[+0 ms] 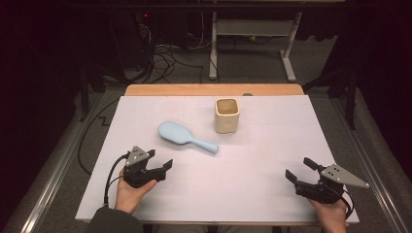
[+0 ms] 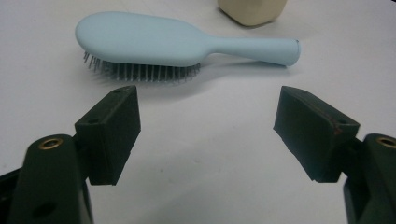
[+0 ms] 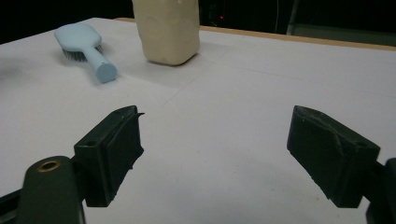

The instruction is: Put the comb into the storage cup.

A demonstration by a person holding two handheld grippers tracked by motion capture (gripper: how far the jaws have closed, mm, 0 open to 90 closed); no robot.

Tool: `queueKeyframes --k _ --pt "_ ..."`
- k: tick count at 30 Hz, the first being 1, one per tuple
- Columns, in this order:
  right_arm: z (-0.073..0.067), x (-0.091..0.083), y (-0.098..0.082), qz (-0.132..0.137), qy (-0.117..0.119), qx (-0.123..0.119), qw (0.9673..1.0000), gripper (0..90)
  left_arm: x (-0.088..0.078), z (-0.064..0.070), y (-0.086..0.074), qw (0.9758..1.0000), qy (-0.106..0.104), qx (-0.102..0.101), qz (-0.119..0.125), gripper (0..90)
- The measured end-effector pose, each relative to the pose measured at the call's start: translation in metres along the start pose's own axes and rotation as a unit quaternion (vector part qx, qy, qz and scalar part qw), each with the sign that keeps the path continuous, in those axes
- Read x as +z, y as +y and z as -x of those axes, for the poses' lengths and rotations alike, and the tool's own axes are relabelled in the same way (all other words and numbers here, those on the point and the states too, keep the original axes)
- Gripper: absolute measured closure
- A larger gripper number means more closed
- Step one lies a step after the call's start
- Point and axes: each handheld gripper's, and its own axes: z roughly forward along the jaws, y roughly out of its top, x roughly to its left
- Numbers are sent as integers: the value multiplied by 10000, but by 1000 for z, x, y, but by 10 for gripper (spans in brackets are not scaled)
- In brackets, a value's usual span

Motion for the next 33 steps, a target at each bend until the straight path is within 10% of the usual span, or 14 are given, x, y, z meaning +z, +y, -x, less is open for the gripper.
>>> queueKeyframes --k 33 --pt "0 2 0 -19 70 -16 10000 187 46 26 38 9989 -367 292 0 257"
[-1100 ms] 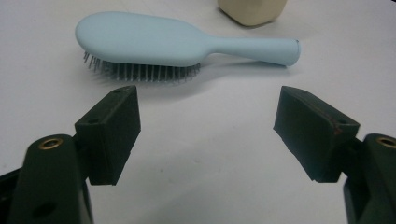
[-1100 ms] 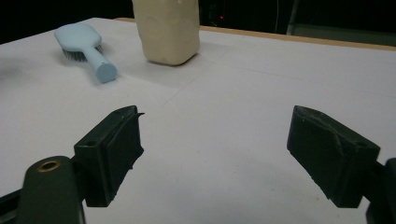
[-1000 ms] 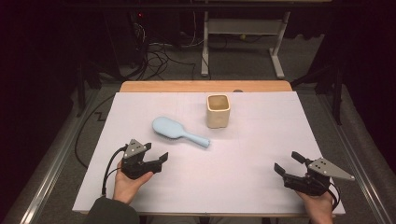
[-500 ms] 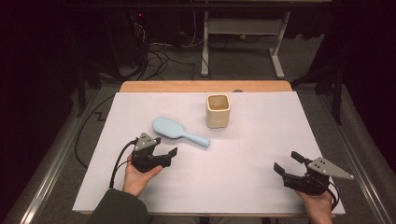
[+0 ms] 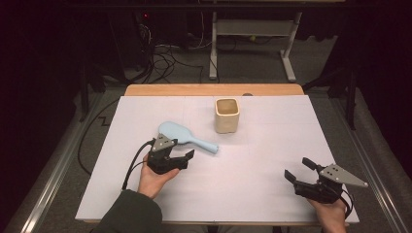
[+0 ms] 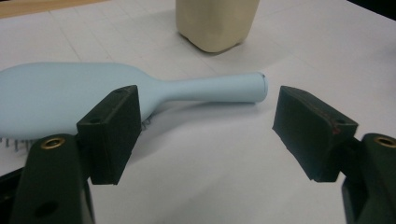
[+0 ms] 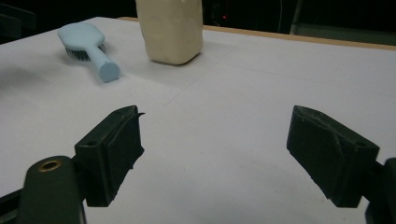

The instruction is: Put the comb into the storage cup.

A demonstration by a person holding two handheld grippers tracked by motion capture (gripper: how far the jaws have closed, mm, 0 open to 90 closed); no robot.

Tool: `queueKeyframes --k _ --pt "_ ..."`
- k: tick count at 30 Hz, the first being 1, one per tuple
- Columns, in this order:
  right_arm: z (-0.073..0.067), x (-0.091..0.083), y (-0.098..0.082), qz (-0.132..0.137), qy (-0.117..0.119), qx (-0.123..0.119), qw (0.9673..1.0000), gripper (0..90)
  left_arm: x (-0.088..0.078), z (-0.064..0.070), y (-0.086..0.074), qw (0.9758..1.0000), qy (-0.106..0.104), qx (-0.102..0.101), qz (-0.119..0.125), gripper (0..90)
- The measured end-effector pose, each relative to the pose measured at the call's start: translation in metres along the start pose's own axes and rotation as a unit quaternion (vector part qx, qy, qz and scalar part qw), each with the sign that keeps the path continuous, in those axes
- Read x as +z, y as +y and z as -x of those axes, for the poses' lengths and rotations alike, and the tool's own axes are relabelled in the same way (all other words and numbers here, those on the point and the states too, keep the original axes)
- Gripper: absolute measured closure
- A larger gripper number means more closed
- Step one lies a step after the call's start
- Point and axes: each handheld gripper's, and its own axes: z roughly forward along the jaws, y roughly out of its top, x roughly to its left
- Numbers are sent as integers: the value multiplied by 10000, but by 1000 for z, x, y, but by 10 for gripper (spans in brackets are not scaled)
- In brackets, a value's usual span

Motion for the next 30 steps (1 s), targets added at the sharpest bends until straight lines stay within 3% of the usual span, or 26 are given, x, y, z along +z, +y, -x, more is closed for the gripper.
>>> queueKeyframes --k 9,18,20,22,25,27,29,30 --pt "0 -1 0 17 3 13 10000 188 27 7 17 9995 -81 136 -281 277" --pt "-1 -2 0 32 36 -3 10000 190 46 15 36 9982 -278 315 -420 395" --pt "-1 -1 0 21 62 -26 10000 190 54 16 41 9974 -156 467 -525 431" --pt "-1 -1 0 27 69 -40 10000 190 56 16 43 9973 -150 467 -547 438" --pt "-1 -1 0 25 104 -44 9999 190 64 16 53 9958 -110 559 -723 525" --pt "-1 -1 0 25 105 -40 9999 191 66 16 55 9958 -144 518 -736 572" --pt "-1 0 0 8 93 -45 9999 191 70 15 59 9945 -120 534 -897 592" --pt "0 0 0 12 96 -41 9999 191 75 14 62 9938 -165 432 -1010 634"
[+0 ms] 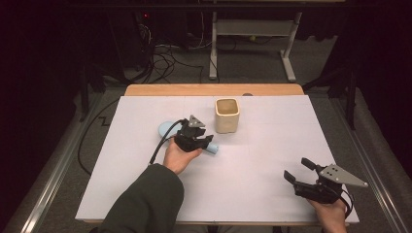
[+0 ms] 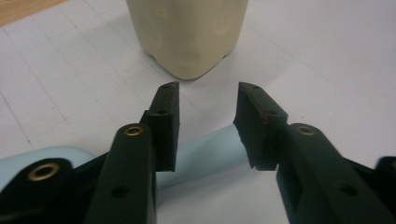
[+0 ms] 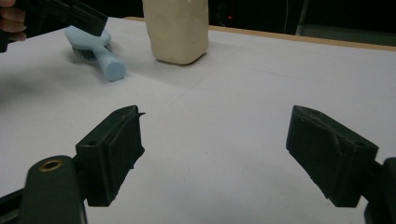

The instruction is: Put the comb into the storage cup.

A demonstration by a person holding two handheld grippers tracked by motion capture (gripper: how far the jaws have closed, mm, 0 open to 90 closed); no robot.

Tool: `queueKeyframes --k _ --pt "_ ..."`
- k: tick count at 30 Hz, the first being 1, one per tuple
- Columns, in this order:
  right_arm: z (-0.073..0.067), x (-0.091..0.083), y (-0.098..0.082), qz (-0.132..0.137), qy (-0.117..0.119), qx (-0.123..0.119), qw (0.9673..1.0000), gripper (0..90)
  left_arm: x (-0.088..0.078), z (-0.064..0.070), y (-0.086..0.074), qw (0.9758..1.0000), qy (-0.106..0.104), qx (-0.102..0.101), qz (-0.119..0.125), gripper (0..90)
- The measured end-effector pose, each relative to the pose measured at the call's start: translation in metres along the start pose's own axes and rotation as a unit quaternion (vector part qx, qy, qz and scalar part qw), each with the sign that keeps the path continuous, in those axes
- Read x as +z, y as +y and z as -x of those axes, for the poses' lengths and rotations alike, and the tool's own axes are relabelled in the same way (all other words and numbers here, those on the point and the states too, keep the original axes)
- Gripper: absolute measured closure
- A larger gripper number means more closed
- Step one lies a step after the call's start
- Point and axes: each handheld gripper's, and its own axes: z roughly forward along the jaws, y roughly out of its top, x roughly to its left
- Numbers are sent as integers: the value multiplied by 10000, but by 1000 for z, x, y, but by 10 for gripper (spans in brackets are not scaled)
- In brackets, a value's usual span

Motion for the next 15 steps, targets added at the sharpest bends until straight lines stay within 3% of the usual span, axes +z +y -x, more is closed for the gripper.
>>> queueKeyframes --k 3,6,9,15 --pt "0 0 0 14 -4 0 10000 191 3 -3 2 9999 -3 -118 -110 702" --pt "0 -1 0 31 -15 5 10000 191 7 -7 5 9991 47 -214 -368 752" --pt "0 -1 0 28 -23 20 10000 191 10 -10 16 9975 -74 -368 -595 852" --pt "0 -1 0 42 -34 29 10000 191 23 -3 30 9950 -148 -328 -928 900"
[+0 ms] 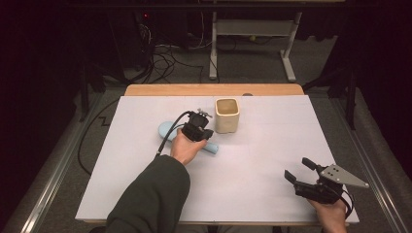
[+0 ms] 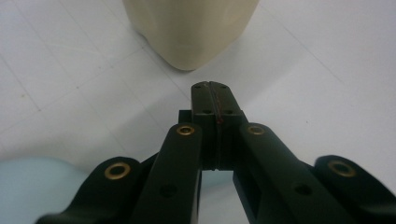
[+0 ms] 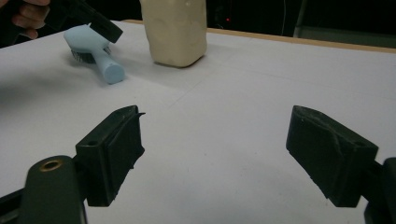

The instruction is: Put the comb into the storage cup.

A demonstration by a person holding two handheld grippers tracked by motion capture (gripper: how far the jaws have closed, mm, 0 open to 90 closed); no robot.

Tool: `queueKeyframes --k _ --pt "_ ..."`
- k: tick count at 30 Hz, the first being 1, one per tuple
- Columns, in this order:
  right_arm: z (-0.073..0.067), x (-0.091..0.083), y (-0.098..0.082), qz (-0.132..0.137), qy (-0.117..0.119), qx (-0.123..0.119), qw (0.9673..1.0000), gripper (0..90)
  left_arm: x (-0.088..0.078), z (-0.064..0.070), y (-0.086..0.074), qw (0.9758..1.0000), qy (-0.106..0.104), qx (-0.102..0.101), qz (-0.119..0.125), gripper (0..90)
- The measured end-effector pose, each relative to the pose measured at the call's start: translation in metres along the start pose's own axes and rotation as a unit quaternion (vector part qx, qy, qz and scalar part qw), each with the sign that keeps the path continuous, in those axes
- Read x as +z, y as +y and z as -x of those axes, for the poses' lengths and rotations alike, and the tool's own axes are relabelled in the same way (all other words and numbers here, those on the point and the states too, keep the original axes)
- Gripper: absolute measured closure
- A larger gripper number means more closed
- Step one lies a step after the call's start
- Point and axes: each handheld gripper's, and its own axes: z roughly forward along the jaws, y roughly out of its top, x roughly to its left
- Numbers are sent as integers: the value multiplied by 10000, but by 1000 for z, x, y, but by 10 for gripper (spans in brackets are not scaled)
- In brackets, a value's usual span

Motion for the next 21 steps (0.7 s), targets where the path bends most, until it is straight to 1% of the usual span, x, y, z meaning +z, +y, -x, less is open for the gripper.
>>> queueKeyframes --k 1,2,3,7,9,10,13,21 --pt "0 0 0 4 2 2 10000 191 0 0 0 10000 0 0 0 900" --pt "0 0 0 2 6 1 10000 191 4 1 3 9999 -40 -18 -93 900" --pt "0 0 0 2 6 1 10000 191 4 1 3 9999 -40 -18 -93 900" --pt "0 1 0 0 9 -12 10000 191 12 -1 2 9997 -64 -112 -224 900" --pt "-1 1 0 -1 16 -23 10000 191 15 -1 1 9994 -108 -140 -284 900" --pt "-1 1 0 0 15 -19 10000 191 18 1 1 9992 -144 -123 -356 900" --pt "1 0 0 5 4 24 10000 191 20 3 0 9991 -157 -110 -375 900" --pt "0 0 0 0 -7 4 10000 191 24 2 -5 9988 -224 -142 -411 900"
